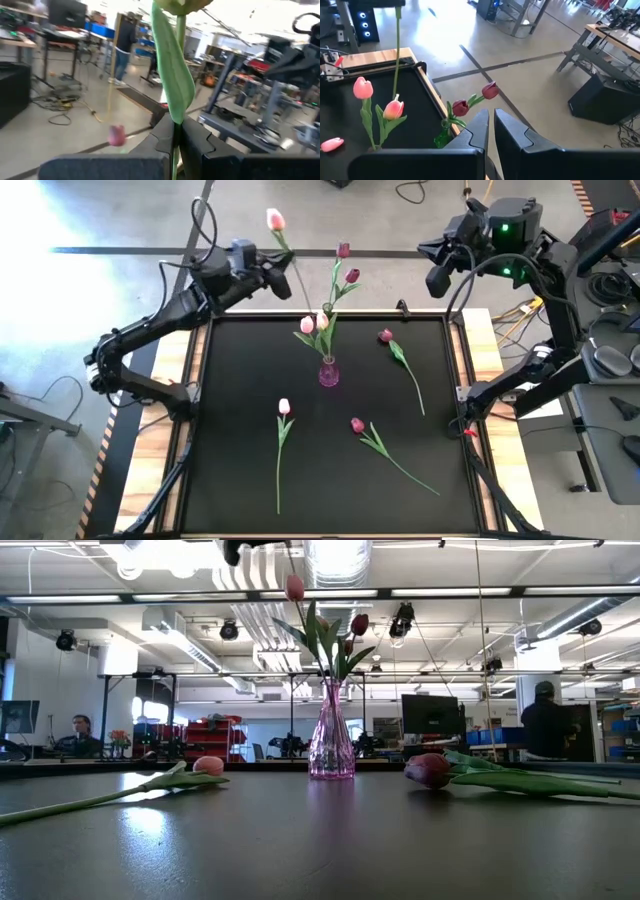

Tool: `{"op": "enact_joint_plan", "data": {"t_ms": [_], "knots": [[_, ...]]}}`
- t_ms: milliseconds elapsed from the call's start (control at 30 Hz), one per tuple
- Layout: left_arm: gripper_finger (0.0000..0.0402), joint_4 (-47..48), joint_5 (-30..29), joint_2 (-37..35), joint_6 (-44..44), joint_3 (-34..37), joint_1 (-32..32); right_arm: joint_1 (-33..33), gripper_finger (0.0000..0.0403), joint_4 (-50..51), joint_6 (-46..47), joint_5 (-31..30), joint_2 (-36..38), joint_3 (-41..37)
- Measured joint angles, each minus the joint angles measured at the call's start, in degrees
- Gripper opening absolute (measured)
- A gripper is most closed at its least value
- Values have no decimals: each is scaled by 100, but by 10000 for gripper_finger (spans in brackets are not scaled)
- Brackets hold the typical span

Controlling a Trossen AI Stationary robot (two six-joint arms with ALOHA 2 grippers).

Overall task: Sort flowers into vase by color
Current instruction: Put the top pink tulip into the purple vase

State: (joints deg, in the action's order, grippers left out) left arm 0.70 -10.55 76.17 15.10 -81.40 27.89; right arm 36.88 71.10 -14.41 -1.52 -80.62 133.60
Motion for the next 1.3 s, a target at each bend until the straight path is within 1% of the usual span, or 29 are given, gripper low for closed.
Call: {"op": "enact_joint_plan", "data": {"t_ms": [100, 267, 433, 633, 767, 967, 1133, 1300], "knots": [[0, -66, 190, 155, 70, -3, -113, 0, 22, 13, -5, 0, 0, 0], [0, -68, 234, 230, 280, -84, -335, 0, 22, 15, 24, 0, 0, 0], [0, 94, 193, 250, 482, -69, -466, 0, 22, 19, 29, 0, 0, 0], [0, 372, -8, 250, 424, -32, -652, 0, 22, 19, 28, -2, 0, 0], [0, 181, -194, 246, 351, 126, -763, 0, 22, 19, 6, 0, 0, 0], [0, -416, -205, 260, 305, 491, -929, 0, 22, 19, -9, -2, -7, 0], [0, -736, -242, 338, -11, 693, -1065, 0, 22, 16, -11, -2, -7, 0], [0, -776, -253, 475, -294, 725, -1216, 0, 22, 15, -13, -2, -7, 0]]}}
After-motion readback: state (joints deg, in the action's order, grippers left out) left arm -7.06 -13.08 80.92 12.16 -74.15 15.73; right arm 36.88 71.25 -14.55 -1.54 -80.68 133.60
